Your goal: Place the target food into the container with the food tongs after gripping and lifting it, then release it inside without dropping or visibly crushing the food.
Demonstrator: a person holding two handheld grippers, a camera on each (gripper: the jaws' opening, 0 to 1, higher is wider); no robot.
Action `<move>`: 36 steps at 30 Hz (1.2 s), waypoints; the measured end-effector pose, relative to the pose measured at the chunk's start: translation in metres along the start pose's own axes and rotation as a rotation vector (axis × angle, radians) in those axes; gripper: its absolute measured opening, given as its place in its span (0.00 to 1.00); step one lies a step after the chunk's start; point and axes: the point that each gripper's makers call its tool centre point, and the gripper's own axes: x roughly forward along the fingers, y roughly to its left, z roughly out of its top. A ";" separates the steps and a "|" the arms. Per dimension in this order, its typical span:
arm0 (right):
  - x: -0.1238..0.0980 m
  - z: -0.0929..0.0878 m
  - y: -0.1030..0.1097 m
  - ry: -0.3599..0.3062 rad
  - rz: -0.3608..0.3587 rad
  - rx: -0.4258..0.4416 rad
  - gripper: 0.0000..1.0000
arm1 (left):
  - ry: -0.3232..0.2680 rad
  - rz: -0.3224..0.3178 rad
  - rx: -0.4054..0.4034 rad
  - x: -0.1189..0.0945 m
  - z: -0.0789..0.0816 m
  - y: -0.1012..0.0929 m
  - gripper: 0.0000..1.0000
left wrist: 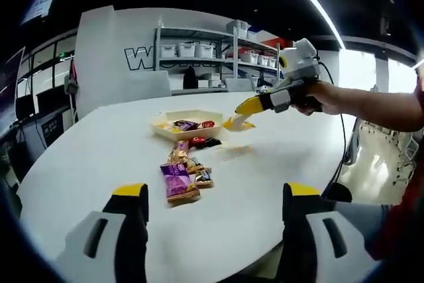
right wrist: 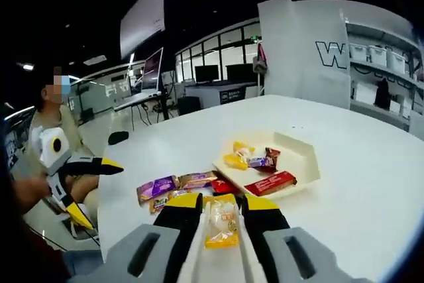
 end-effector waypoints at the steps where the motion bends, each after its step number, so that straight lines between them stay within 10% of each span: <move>1: -0.001 0.006 -0.003 -0.016 -0.015 -0.009 0.18 | -0.001 0.000 0.000 0.000 0.000 0.000 0.81; 36: 0.058 0.048 -0.035 -0.086 -0.048 0.052 0.20 | -0.005 0.016 0.007 0.004 0.009 0.013 0.81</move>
